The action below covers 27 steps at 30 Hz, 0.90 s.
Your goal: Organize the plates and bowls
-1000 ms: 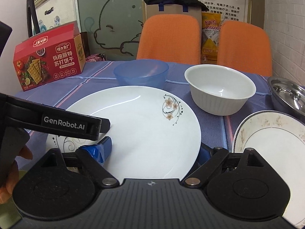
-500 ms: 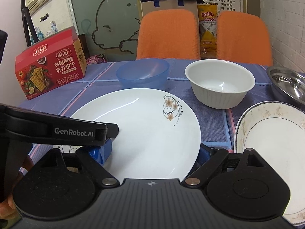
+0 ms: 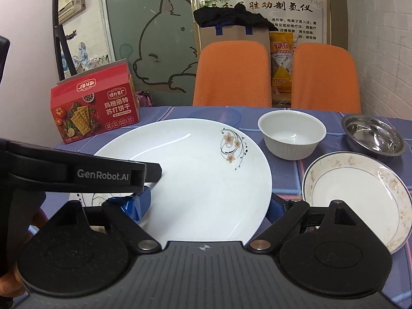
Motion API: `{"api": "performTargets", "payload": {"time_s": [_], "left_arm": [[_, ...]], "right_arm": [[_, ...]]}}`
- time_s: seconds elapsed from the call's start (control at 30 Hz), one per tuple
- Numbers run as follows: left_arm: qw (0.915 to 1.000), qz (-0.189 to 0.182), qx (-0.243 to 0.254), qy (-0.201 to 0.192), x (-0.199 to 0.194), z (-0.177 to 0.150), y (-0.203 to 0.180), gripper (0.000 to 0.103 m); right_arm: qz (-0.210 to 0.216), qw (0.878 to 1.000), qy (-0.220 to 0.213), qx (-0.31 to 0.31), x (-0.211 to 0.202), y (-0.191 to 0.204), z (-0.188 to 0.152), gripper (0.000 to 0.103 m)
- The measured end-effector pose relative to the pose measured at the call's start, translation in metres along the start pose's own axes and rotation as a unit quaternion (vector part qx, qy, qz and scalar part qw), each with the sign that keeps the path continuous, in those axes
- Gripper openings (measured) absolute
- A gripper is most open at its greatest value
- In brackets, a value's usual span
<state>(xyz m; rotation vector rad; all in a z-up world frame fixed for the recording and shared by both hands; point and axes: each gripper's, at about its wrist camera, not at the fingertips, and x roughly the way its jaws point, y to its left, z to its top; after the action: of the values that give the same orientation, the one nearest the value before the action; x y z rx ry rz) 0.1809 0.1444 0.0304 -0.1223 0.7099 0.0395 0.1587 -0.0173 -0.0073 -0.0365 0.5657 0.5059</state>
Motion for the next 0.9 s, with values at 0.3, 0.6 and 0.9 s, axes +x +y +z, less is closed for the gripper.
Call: {"api": "performTargets", "payload": {"time_s": [0.3, 0.6, 0.9], "left_arm": [[0.9997, 0.006, -0.022, 0.006, -0.048, -0.064, 0.01, 0.054], [0.999, 0.021, -0.036, 0.016, -0.057, -0.104, 0.023, 0.054], [0.9991, 0.027, -0.031, 0.001, -0.051, -0.109, 0.031, 0.07]], "right_arm": [[0.01, 1.0, 0.008, 0.001, -0.043, 0.03, -0.044, 0.078], [0.026, 0.999, 0.031, -0.011, -0.042, 0.045, -0.072, 0.078], [0.046, 0.998, 0.032, 0.007, -0.037, 0.034, -0.078, 0.076]]}}
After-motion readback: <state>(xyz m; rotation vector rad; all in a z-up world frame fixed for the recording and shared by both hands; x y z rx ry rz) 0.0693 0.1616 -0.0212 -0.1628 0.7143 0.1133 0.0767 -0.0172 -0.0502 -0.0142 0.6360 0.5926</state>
